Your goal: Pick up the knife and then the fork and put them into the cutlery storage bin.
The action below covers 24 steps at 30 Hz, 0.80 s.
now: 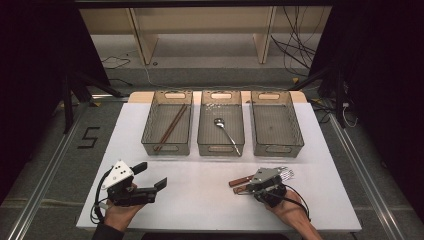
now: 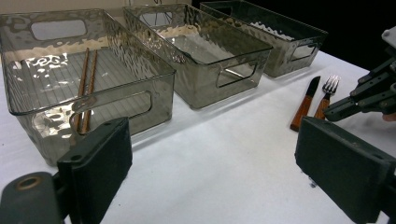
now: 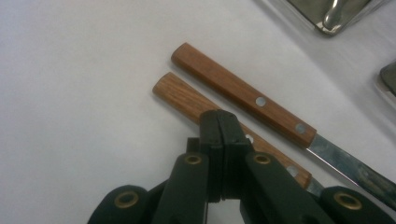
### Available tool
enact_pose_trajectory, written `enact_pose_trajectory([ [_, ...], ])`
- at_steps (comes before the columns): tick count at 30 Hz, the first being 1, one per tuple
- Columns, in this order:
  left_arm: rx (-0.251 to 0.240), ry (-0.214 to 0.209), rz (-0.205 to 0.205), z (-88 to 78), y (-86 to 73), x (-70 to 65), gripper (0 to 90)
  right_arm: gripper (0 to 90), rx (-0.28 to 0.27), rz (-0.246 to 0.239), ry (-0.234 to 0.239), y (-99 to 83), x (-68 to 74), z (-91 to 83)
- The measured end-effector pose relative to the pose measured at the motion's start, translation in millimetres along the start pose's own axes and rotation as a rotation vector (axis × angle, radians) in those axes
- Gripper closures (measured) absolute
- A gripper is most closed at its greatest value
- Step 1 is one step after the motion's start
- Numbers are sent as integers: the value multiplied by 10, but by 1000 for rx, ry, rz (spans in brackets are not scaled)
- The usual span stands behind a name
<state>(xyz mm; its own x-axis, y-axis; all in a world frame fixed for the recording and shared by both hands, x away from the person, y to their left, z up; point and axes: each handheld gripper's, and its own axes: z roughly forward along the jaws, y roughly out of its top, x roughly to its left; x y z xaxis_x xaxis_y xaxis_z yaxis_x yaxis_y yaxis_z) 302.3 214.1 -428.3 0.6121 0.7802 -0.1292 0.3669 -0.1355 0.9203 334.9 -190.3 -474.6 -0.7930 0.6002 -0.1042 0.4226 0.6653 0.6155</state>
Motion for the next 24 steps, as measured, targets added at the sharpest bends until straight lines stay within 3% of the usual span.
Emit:
enact_pose_trajectory([
  [8,-1,1,-5,5,1,2,108,834,-13,-15,18,122,-158,-140],
  [11,-1,-1,-6,8,0,5,108,724,-6,-36,45,226,-250,-195],
  [13,-1,-1,-6,9,0,5,108,621,25,-74,51,305,-293,-207],
  [19,-4,-2,-6,12,3,3,108,477,112,-216,102,558,-403,-196],
  [24,-3,-3,-5,14,4,3,107,423,192,-338,139,750,-421,-132],
])
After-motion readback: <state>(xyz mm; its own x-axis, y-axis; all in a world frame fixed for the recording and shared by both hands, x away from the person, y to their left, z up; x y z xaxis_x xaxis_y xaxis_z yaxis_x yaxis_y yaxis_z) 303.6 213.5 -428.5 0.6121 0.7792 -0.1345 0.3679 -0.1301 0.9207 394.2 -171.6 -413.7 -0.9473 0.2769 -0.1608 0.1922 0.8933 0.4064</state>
